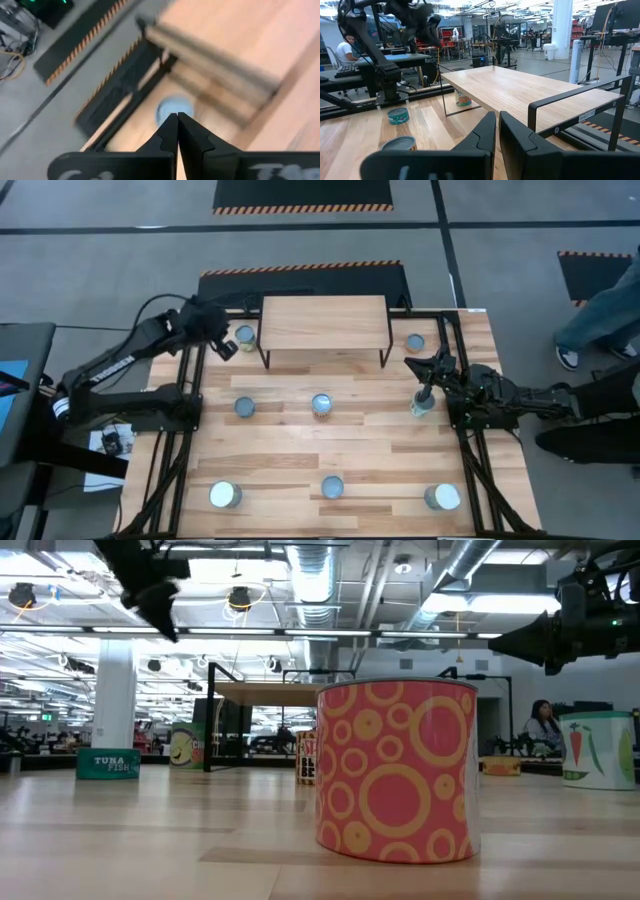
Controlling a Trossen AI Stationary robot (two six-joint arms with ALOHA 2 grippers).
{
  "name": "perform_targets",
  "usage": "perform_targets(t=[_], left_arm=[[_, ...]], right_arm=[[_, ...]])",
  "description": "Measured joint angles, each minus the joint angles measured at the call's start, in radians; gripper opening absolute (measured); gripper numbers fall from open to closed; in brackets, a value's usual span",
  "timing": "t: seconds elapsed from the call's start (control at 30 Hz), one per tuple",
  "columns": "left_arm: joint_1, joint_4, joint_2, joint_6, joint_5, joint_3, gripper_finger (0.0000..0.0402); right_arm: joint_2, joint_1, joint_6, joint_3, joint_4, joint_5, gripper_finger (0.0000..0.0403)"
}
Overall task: Pick and place cans onto a shelf
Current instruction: Put the green cheese soup can on the shelf
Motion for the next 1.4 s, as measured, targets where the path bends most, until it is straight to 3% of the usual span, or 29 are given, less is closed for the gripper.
perform_targets(t=[0.1,0.2,0.33,0.43,0.67,0.87,1.13,1.4], left_arm=[[0.033,-0.055,0.009,0.134,0.007,-0.009,0.0],[0.072,-0.073,0.015,0.312,0.096,-0.049,0.0],[0.112,-0.011,0.014,0.508,0.218,-0.132,0.0],[0.143,0.028,0.015,0.582,0.214,-0.199,0.0],[0.174,0.194,0.018,0.61,0.151,-0.315,0.0012],[0.174,0.36,0.041,0.636,0.181,-0.327,0.0068],[0.173,0.42,0.172,0.636,0.185,-0.328,0.014],[0.173,0.515,0.277,0.648,0.129,-0.328,0.0158]], right_arm=[[0.0,0.0,0.0,0.0,0.0,0.0,0.0049],[0.0,0.0,0.0,0.0,0.0,0.0,0.0049],[0.0,0.0,0.0,0.0,0.0,0.0,0.0049],[0.0,0.0,0.0,0.0,0.0,0.0,0.0049],[0.0,0.0,0.0,0.0,0.0,0.0,0.0049],[0.0,0.0,0.0,0.0,0.0,0.0,0.0049],[0.0,0.0,0.0,0.0,0.0,0.0,0.0049],[0.0,0.0,0.0,0.0,0.0,0.0,0.0049]])
